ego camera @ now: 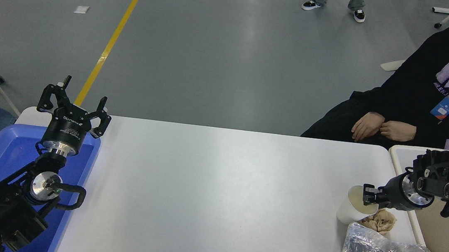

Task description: Pick up paper cup place in dustbin

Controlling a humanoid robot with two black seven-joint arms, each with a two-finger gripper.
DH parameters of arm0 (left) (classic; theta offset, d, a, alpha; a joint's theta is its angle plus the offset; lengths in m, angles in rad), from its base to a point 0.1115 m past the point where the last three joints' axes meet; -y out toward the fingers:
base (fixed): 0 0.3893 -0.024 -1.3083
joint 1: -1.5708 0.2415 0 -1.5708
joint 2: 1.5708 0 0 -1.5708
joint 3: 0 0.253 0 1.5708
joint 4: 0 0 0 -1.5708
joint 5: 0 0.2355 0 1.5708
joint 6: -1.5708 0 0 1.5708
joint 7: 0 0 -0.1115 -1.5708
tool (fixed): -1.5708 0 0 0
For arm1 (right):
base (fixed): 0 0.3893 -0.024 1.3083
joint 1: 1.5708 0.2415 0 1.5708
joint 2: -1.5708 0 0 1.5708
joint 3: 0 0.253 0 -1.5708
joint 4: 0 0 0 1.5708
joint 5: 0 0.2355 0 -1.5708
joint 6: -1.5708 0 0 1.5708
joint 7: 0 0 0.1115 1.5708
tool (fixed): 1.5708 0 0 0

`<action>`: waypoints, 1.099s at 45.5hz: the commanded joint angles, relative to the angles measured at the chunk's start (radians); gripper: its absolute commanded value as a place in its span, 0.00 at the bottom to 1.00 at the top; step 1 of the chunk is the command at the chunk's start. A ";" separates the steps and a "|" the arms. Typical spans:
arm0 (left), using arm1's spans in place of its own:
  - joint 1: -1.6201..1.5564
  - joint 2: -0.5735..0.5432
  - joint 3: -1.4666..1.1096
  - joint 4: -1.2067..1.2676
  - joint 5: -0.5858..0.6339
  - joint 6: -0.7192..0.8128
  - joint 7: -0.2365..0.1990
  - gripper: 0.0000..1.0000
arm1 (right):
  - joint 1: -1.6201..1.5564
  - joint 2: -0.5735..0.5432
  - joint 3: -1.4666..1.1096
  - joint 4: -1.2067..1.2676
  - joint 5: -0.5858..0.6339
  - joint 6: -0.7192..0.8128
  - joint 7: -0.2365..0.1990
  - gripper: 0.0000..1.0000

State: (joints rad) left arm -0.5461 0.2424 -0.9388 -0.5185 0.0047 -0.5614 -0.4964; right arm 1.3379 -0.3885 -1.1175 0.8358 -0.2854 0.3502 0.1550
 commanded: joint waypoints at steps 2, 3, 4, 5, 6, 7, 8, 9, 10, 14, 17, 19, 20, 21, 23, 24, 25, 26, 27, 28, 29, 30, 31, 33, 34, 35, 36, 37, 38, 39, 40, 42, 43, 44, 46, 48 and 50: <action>0.000 0.000 0.000 0.000 0.000 0.000 0.001 0.98 | 0.001 -0.003 -0.002 0.005 0.031 0.004 0.002 0.00; 0.000 0.000 0.000 0.000 0.000 0.000 0.001 0.98 | 0.001 -0.003 -0.002 0.006 0.032 0.004 0.002 0.00; 0.000 0.000 0.000 0.000 0.000 0.000 0.001 0.98 | 0.001 -0.001 -0.002 0.008 0.035 0.004 0.000 0.00; 0.000 0.000 0.000 0.000 0.000 0.000 -0.001 0.98 | 0.001 -0.003 -0.002 0.008 0.037 0.006 0.001 0.00; 0.000 0.000 0.000 0.000 0.000 0.000 0.001 0.98 | 0.001 -0.003 -0.002 0.008 0.040 0.006 0.002 0.00; 0.000 0.000 0.000 0.000 0.001 0.000 -0.001 0.98 | 0.001 -0.003 -0.004 0.008 0.041 0.007 0.002 0.00; 0.000 0.000 0.000 0.000 0.000 0.000 0.001 0.98 | 0.001 -0.003 -0.004 0.008 0.043 0.009 0.002 0.00; 0.000 0.000 0.000 0.000 0.000 0.000 0.001 0.98 | 0.001 -0.003 -0.004 0.008 0.043 0.013 0.002 0.00; 0.000 0.000 0.000 0.000 0.000 0.000 0.001 0.98 | 0.001 -0.003 -0.004 0.008 0.043 0.016 0.002 0.00; 0.000 0.000 0.000 0.000 0.001 0.000 0.001 0.98 | 0.003 -0.003 -0.004 0.008 0.048 0.036 0.002 0.00; 0.000 0.000 0.000 0.000 0.000 0.000 -0.001 0.98 | 0.007 -0.006 -0.004 0.008 0.057 0.043 0.002 0.00; 0.000 0.000 0.000 0.000 0.000 0.000 0.001 0.98 | 0.007 -0.009 -0.004 0.008 0.063 0.044 0.002 0.00; 0.000 0.000 0.000 0.000 0.000 0.000 -0.001 0.98 | 0.010 -0.010 -0.004 0.008 0.064 0.046 0.002 0.00; 0.000 0.000 0.002 0.000 0.000 0.000 0.001 0.98 | 0.012 -0.012 -0.004 0.008 0.064 0.047 0.002 0.00; 0.000 0.000 0.002 0.000 0.000 0.000 0.001 0.98 | 0.018 -0.015 -0.004 0.011 0.066 0.047 0.002 0.00; 0.000 0.000 0.002 0.000 0.001 0.000 0.001 0.98 | 0.021 -0.016 -0.004 0.014 0.066 0.049 0.003 0.00; 0.000 0.000 0.002 0.000 0.001 0.000 0.001 0.98 | 0.024 -0.018 -0.004 0.022 0.066 0.049 0.003 0.00; 0.000 0.000 0.002 0.000 0.000 0.000 0.001 0.98 | 0.027 -0.018 -0.004 0.028 0.066 0.049 0.003 0.00; 0.000 0.000 0.002 0.000 0.001 0.000 0.001 0.98 | 0.030 -0.020 -0.004 0.034 0.066 0.049 0.003 0.00; 0.000 0.000 0.002 0.000 0.000 0.000 0.001 0.98 | 0.035 -0.020 -0.004 0.040 0.066 0.049 0.003 0.00; 0.000 0.000 0.002 0.000 0.001 0.000 0.001 0.98 | 0.041 -0.021 -0.004 0.046 0.066 0.049 0.003 0.00; 0.000 0.000 0.002 0.000 0.001 0.000 0.001 0.98 | 0.047 -0.024 -0.004 0.054 0.066 0.049 0.003 0.00; 0.000 0.000 0.002 0.000 0.001 0.000 0.001 0.98 | 0.053 -0.027 -0.004 0.065 0.066 0.049 0.003 0.00; 0.000 0.000 0.002 0.000 0.000 0.000 0.001 0.98 | 0.069 -0.033 -0.004 0.088 0.066 0.049 0.005 0.00; 0.000 0.000 0.002 0.000 0.001 0.000 0.001 0.98 | 0.079 -0.036 -0.004 0.103 0.068 0.049 0.005 0.00; 0.000 0.000 0.002 0.000 0.001 0.000 0.001 0.98 | 0.092 -0.039 -0.004 0.117 0.068 0.049 0.006 0.00; 0.000 0.000 0.002 0.000 0.001 0.000 0.001 0.98 | 0.104 -0.046 -0.004 0.132 0.068 0.049 0.006 0.00; 0.000 0.000 0.002 0.000 0.001 0.000 0.001 0.98 | 0.116 -0.050 -0.004 0.144 0.069 0.052 0.006 0.00; 0.000 0.000 0.002 0.000 0.001 0.000 0.001 0.98 | 0.132 -0.055 -0.004 0.164 0.069 0.059 0.008 0.00; 0.000 0.000 0.002 0.000 0.001 0.000 0.001 0.98 | 0.145 -0.058 -0.005 0.180 0.069 0.065 0.008 0.00; 0.000 0.000 0.002 0.000 0.000 0.000 0.001 0.98 | 0.161 -0.059 -0.005 0.196 0.071 0.075 0.009 0.00; 0.000 0.000 0.002 0.000 0.001 0.000 0.001 0.98 | 0.194 -0.063 -0.008 0.226 0.071 0.105 0.009 0.00; 0.000 0.000 0.002 0.000 0.000 0.000 0.001 0.98 | 0.211 -0.063 -0.013 0.239 0.071 0.122 0.009 0.00; 0.000 0.000 0.002 0.000 0.001 0.000 0.001 0.98 | 0.230 -0.061 -0.021 0.255 0.071 0.139 0.011 0.00; 0.000 0.000 0.002 0.000 0.001 0.000 0.001 0.98 | 0.268 -0.061 -0.031 0.279 0.072 0.176 0.011 0.00; 0.000 0.000 0.002 0.000 0.001 0.000 0.001 0.98 | 0.305 -0.063 -0.033 0.304 0.072 0.205 0.012 0.00; 0.000 0.000 0.002 0.000 0.001 0.000 0.001 0.98 | 0.340 -0.063 -0.033 0.325 0.074 0.234 0.014 0.00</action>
State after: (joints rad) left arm -0.5461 0.2424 -0.9373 -0.5185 0.0059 -0.5614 -0.4956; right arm 1.5155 -0.4386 -1.1332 1.0303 -0.2169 0.4619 0.1632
